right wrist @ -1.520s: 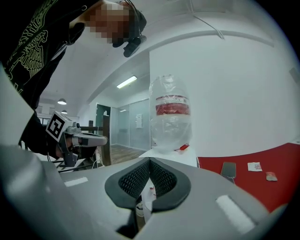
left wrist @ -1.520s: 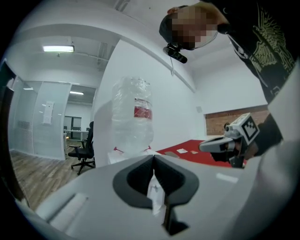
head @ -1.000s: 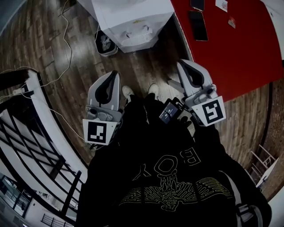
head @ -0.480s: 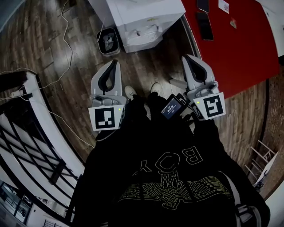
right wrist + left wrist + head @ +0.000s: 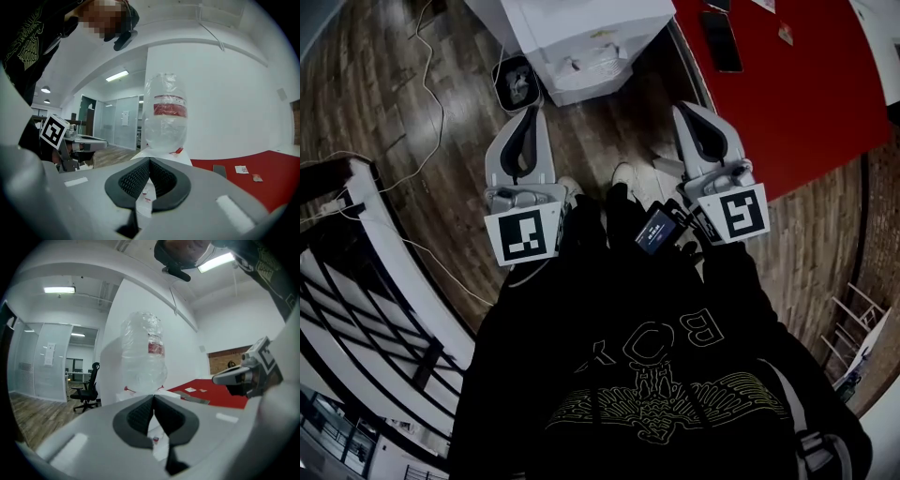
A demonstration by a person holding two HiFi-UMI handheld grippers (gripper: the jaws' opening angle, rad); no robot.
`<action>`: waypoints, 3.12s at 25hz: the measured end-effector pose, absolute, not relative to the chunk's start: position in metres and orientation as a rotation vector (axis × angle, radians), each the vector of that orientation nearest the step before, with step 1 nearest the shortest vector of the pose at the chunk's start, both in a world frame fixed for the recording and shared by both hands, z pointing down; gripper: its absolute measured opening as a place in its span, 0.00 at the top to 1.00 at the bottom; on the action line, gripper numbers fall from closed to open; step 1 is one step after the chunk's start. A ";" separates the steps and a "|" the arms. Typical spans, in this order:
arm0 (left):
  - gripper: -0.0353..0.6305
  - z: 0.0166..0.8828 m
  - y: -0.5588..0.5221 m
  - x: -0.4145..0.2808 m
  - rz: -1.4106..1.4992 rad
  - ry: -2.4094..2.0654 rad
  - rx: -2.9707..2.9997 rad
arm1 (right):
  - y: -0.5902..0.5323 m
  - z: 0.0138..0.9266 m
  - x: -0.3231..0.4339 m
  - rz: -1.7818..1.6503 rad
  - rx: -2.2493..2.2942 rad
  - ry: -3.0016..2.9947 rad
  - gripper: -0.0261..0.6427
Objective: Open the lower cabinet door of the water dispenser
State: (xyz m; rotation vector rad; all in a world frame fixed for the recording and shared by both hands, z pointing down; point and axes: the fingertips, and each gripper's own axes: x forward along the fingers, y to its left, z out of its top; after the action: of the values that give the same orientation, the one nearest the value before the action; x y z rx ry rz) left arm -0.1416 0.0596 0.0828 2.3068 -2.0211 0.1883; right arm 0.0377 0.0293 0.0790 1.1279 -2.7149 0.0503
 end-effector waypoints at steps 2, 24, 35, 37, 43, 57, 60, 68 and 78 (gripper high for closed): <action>0.94 0.089 0.057 -0.135 0.210 -2.014 2.305 | 0.026 0.083 0.042 0.046 1.131 -2.705 0.96; 0.94 0.181 0.002 -0.094 0.372 -1.870 2.334 | -0.015 0.174 0.058 0.167 1.065 -2.709 0.96; 0.94 0.233 -0.013 -0.073 0.331 -1.806 2.357 | -0.026 0.229 0.054 0.245 0.984 -2.745 0.96; 0.94 0.247 -0.008 -0.071 0.342 -1.770 2.346 | -0.027 0.245 0.055 0.255 0.977 -2.711 0.96; 0.94 0.284 -0.002 -0.069 0.373 -1.769 2.308 | -0.034 0.291 0.061 0.279 0.954 -2.673 0.96; 0.94 0.347 -0.012 -0.093 0.527 -1.786 2.227 | -0.055 0.387 0.045 0.291 0.940 -2.564 0.96; 0.94 0.359 -0.014 -0.099 0.513 -1.811 2.220 | -0.057 0.405 0.048 0.301 0.957 -2.525 0.96; 0.94 0.408 -0.025 -0.099 0.573 -1.791 2.126 | -0.076 0.456 0.063 0.319 0.918 -2.445 0.96; 0.94 0.437 -0.033 -0.112 0.523 -1.885 2.002 | -0.098 0.505 0.081 0.387 0.940 -2.345 0.96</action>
State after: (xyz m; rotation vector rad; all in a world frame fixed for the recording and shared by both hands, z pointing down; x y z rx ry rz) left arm -0.1124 -0.0328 0.4366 2.0023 -1.8849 0.5235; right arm 0.0810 -0.0982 0.5051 0.9401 -2.3446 0.3872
